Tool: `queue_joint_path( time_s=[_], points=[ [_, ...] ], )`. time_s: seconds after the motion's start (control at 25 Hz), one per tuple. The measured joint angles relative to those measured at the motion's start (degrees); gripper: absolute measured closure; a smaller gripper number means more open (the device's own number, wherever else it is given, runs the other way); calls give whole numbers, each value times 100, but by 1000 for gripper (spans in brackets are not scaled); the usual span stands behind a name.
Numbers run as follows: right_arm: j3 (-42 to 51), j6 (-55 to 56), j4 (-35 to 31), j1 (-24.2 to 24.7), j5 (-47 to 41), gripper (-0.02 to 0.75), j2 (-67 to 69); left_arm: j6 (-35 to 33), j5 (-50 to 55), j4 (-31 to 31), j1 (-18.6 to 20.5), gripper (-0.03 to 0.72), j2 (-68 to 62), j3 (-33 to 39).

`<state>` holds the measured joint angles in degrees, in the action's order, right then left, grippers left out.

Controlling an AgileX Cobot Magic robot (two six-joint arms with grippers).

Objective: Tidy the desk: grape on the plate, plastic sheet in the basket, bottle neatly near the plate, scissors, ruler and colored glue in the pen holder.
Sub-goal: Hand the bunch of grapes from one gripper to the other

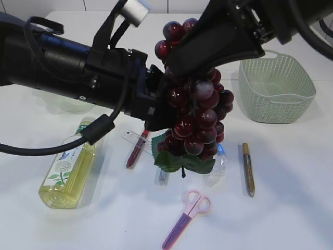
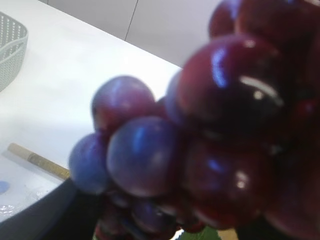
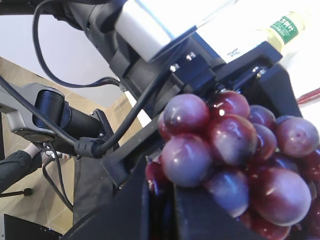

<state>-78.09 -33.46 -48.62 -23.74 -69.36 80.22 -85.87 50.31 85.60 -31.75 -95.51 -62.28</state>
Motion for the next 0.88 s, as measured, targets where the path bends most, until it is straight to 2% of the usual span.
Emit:
queue_joint_path(
  time_s=[0.08, 0.28, 0.36, 0.48, 0.88],
  points=[
    [0, 0, 13, 0, 40, 681, 0, -3, 10, 24, -10, 204, 0, 0],
    [0, 9, 27, -10, 84, 681, 0, -3, 23, 70, -23, 497, 0, 0],
    [0, 9, 27, -10, 84, 681, 0, -3, 23, 97, -23, 566, 0, -12],
    [0, 9, 17, -10, 64, 681, 0, -3, 2, 97, -23, 599, 0, -35],
    [0, 9, -27, -35, -36, 678, 0, 29, 72, 97, -23, 605, 0, -35]
  ],
)
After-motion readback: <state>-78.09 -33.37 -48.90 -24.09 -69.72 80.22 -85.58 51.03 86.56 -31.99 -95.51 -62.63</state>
